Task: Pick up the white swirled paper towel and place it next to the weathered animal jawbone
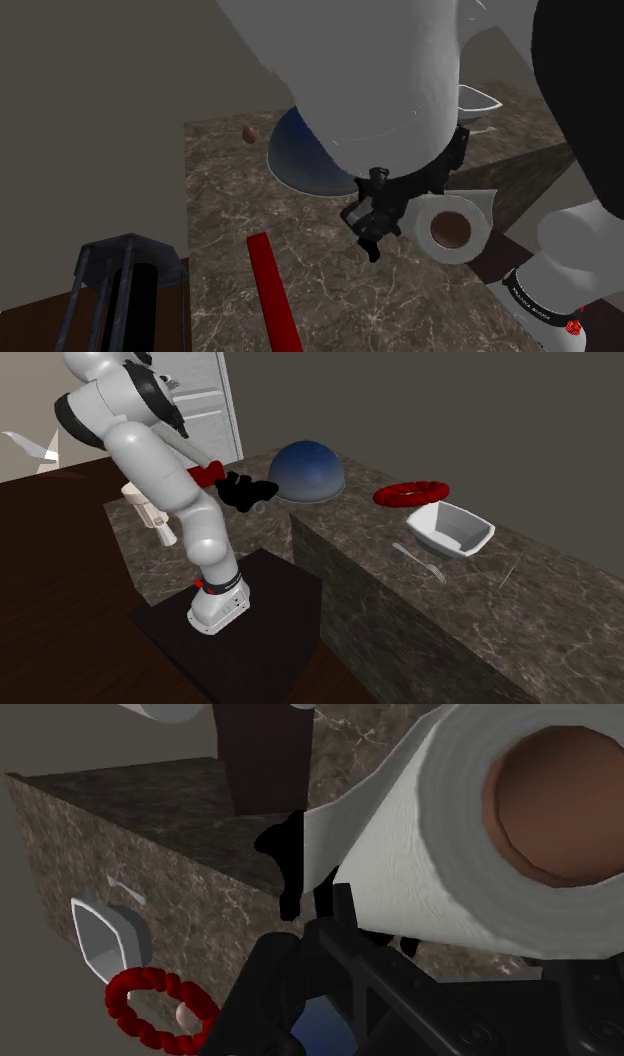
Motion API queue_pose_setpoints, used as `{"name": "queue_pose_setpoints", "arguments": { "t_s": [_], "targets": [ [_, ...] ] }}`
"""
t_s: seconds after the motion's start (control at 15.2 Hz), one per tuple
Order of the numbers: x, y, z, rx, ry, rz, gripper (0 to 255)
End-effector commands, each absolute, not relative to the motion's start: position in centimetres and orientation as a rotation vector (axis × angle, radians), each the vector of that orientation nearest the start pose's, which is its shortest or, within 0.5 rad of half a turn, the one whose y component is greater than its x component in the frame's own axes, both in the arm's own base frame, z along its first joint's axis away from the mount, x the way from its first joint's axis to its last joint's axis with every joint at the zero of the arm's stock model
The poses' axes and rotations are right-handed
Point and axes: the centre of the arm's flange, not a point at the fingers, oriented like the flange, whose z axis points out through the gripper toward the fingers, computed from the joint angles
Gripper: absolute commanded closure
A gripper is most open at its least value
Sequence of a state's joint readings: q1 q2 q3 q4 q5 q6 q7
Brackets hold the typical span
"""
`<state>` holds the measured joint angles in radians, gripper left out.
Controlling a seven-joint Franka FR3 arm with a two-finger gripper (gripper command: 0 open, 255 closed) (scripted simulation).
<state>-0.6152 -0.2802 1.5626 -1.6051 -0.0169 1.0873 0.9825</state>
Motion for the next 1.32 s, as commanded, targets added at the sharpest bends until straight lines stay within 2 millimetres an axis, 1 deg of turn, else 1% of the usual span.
{"name": "queue_pose_setpoints", "arguments": {
  "t_s": [0.0,0.2,0.26,1.25],
  "targets": [
    [21.7,47.4,56.6,2.563,-0.033,-0.115,255],
    [20.9,51.3,56.6,2.563,-0.033,-0.115,255],
    [20.5,53.4,56.6,2.563,-0.033,-0.115,255],
    [20.5,53.4,48.7,2.563,-0.033,-0.115,255]
  ]
}}
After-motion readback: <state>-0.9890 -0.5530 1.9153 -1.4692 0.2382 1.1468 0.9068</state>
